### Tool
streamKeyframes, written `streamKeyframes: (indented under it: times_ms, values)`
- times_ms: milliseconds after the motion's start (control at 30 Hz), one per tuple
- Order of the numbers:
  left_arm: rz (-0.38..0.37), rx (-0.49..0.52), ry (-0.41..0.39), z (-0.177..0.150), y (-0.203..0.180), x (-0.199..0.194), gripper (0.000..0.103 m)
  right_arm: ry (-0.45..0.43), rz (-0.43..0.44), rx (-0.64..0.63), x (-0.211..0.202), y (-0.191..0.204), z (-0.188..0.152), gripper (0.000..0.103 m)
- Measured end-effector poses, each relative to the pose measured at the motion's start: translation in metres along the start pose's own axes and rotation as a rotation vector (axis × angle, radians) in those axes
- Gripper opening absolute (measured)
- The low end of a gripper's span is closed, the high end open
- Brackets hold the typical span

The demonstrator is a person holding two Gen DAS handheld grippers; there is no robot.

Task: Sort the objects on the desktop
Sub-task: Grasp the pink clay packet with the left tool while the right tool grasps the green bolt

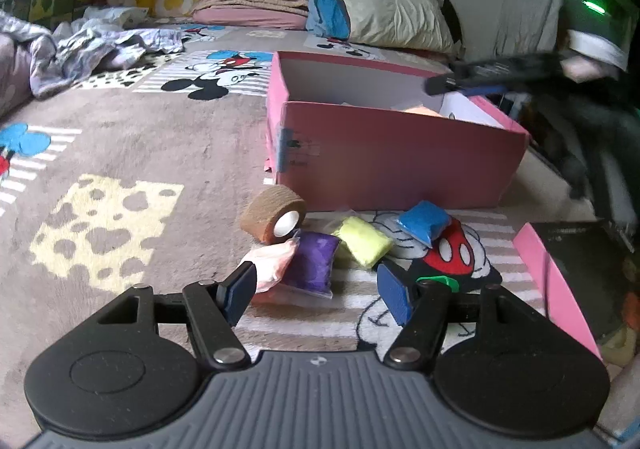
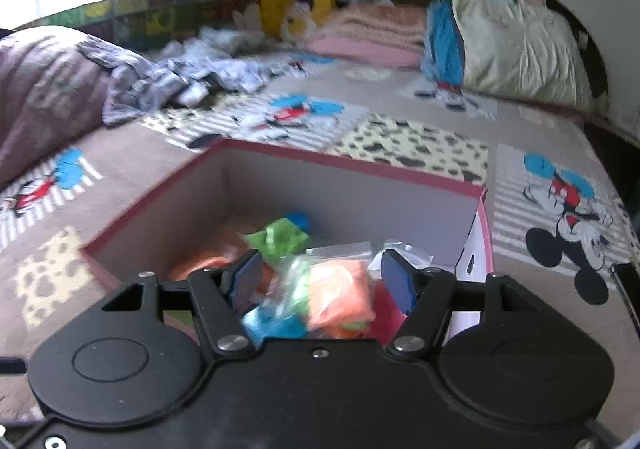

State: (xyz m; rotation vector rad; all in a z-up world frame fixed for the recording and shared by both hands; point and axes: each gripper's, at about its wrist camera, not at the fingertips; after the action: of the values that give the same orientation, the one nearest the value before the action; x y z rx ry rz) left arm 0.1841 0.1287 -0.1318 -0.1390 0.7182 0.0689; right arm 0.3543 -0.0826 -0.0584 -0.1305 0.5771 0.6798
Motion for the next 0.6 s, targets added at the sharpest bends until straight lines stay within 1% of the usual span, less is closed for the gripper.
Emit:
streamKeyframes:
  times_ms: [67, 133, 267, 367, 433, 600]
  values:
    - [-0.018, -0.033, 0.001, -0.001, 0.01, 0.002, 0.066, -0.016, 0.045, -0.008, -0.016, 0.01, -0.01, 0.067]
    - [-0.028, -0.059, 0.008, -0.001, 0.02, 0.007, 0.066, -0.013, 0.098, -0.013, -0.029, 0.019, -0.025, 0.067]
    - [-0.062, -0.121, 0.03, 0.002, 0.04, 0.021, 0.066, 0.029, 0.201, -0.03, -0.042, 0.034, -0.058, 0.067]
    - [-0.097, -0.142, 0.047, 0.005, 0.051, 0.034, 0.066, 0.083, 0.248, -0.086, -0.044, 0.048, -0.082, 0.067]
    - [-0.143, -0.164, 0.064, 0.006, 0.058, 0.044, 0.066, 0.112, 0.276, -0.112, -0.042, 0.056, -0.094, 0.067]
    - [-0.209, -0.229, 0.092, 0.006, 0.072, 0.06, 0.066, 0.164, 0.33, -0.124, -0.032, 0.062, -0.106, 0.067]
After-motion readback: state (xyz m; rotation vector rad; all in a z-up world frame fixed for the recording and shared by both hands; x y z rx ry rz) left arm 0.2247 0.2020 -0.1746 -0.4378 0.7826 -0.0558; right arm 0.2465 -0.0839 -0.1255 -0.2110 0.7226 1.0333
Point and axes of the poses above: each gripper's, at about its wrist camera, not at the fingertips, and x roughly the way its jaws point, y to its left, z to its top, and after that the axes turned 7 degrees about z, right-handed
